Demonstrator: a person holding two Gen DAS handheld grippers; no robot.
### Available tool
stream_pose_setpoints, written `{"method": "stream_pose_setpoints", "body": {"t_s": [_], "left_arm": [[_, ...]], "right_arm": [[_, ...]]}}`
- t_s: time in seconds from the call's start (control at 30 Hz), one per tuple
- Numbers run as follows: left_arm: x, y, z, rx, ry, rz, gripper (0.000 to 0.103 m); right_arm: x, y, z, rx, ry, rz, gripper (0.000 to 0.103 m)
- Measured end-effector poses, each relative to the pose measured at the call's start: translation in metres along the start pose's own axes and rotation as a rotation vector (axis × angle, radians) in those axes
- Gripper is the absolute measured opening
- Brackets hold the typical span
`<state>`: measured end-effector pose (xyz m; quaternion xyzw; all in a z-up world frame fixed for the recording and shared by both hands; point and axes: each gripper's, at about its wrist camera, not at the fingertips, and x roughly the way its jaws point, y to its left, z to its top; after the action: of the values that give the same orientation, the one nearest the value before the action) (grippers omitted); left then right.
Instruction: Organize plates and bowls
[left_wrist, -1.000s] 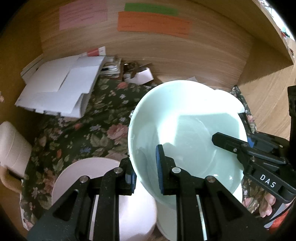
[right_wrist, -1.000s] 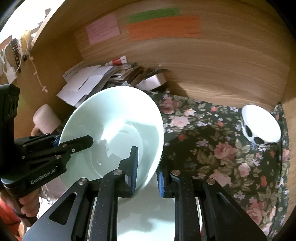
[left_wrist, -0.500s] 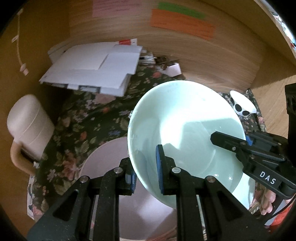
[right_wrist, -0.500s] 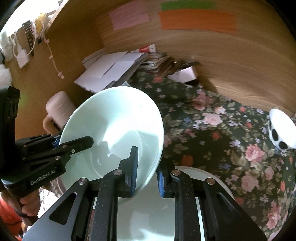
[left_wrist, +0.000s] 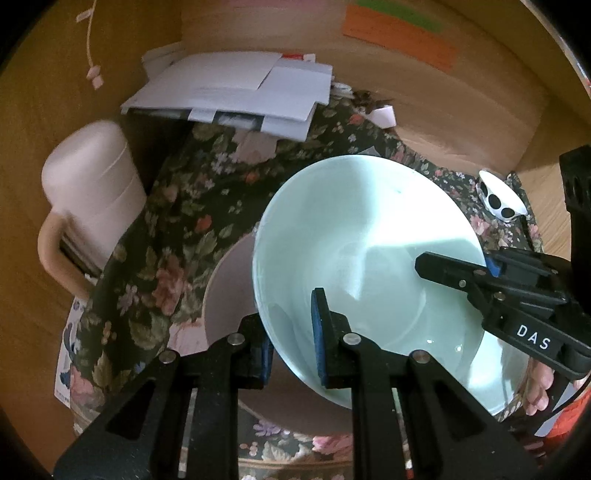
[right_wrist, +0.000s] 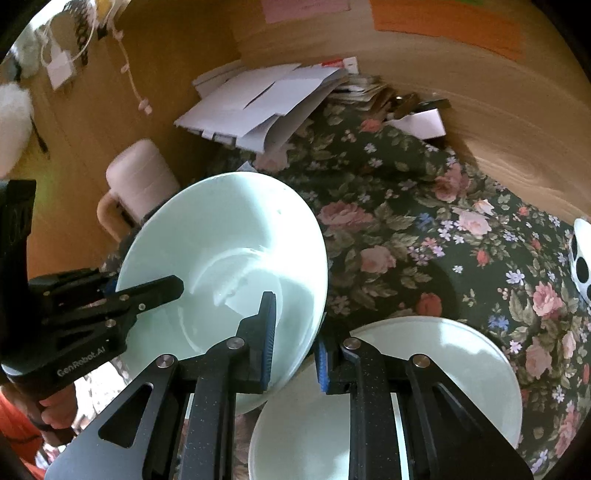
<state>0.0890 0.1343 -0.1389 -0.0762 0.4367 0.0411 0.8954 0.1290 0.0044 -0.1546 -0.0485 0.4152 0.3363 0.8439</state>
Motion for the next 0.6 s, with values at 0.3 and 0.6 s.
{"method": "stream_pose_setpoints", "body": {"t_s": [0.3,0.6], "left_arm": [[0.001,0.006,-0.015,0.013,0.01,0.008,0.018],[0.0,0.012,-0.019,-0.011,0.008,0.01,0.017]], "right_arm": [[0.005,0.009,-0.001,-0.02,0.009,-0.001,0.019],[0.013,0.013,0.0,-0.028,0.046,0.018,0.024]]}}
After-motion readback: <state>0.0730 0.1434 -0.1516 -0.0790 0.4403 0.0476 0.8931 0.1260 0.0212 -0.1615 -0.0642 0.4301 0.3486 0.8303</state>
